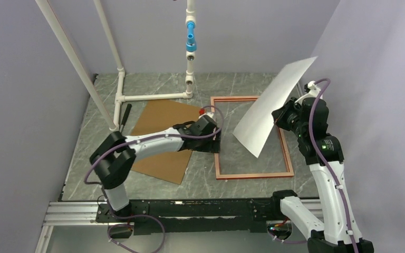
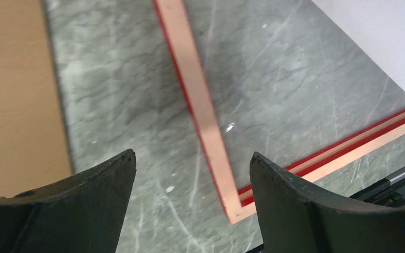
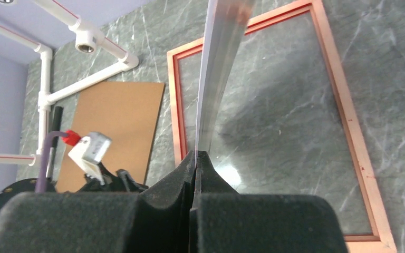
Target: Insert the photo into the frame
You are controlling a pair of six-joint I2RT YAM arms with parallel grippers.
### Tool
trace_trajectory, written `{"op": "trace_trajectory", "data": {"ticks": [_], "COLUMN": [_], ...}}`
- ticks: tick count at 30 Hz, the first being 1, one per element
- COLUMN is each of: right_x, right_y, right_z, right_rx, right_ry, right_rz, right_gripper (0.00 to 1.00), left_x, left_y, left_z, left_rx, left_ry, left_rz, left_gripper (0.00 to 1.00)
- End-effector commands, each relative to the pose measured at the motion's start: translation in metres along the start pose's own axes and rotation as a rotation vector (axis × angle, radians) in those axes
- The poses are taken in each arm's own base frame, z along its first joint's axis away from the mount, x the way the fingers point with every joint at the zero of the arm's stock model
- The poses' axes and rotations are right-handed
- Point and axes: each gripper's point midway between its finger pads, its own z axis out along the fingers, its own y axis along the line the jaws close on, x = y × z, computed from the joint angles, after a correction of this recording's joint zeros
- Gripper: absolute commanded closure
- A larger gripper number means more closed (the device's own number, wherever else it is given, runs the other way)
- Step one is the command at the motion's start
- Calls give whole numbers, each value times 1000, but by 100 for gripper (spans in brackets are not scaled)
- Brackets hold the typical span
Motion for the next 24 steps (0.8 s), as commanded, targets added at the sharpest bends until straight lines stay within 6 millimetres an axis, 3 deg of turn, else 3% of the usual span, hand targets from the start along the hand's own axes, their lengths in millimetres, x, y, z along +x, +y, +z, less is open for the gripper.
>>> {"op": "trace_trajectory", "data": {"ticks": [1,13,24], "right_x": [-26,-31,-23], "right_y": [-3,-4,-1], "right_z": [-23,-28,-19], "right_rx": [46,60,40], "right_ry": [-88,-101,-63], "right_rz": [-27,-29,-26], "right_gripper": [100,100,100], "left_x": [9,37,38], "left_y": [-24,-14,-4], "left_z": [11,40,32], "left_rx": [-5,-108,-136], "left_ry": [67,150,129], "left_rz": [12,26,15], "left_gripper": [19,33,56]}}
